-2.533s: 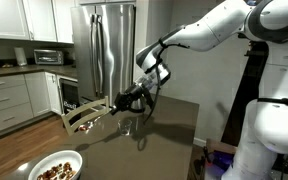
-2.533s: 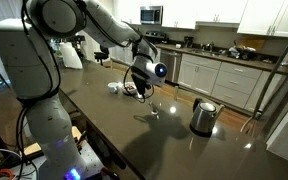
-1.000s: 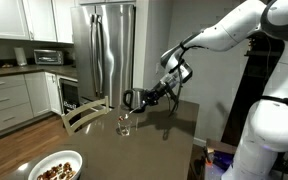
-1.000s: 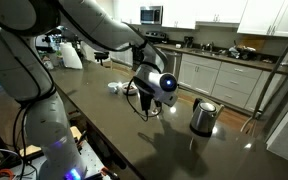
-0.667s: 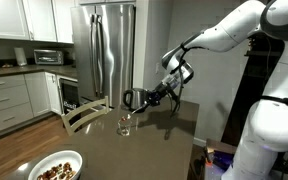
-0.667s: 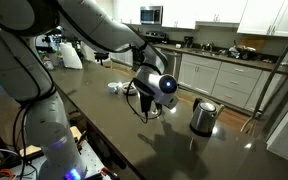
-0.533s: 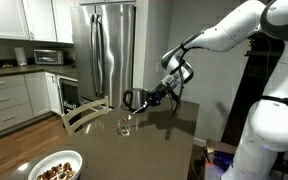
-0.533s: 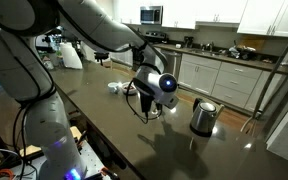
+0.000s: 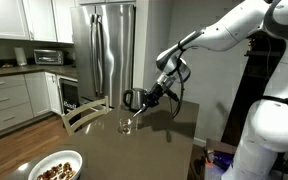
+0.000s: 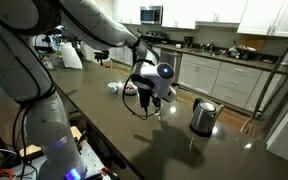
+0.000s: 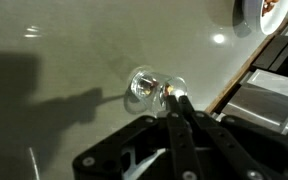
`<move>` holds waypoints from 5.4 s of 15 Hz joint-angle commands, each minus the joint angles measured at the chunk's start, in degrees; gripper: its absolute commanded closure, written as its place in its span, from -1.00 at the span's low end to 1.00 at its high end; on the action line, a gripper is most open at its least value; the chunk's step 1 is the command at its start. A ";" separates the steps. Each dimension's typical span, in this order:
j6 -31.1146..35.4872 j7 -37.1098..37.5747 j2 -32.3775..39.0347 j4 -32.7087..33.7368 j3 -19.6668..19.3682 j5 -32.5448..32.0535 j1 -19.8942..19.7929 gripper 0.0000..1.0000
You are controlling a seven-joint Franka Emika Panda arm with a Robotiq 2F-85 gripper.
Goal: Scoop a spoonful of things from the bowl and put them in the glass
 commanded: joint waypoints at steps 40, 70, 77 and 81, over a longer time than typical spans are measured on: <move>0.30 1.12 -2.33 8.82 6.01 -1.95 20.08 0.91; -3.47 -11.30 25.84 23.61 14.64 9.09 15.29 0.91; -2.61 -9.63 24.84 22.82 14.22 5.82 14.75 0.22; -1.31 -6.67 23.79 22.19 13.55 0.98 14.90 0.38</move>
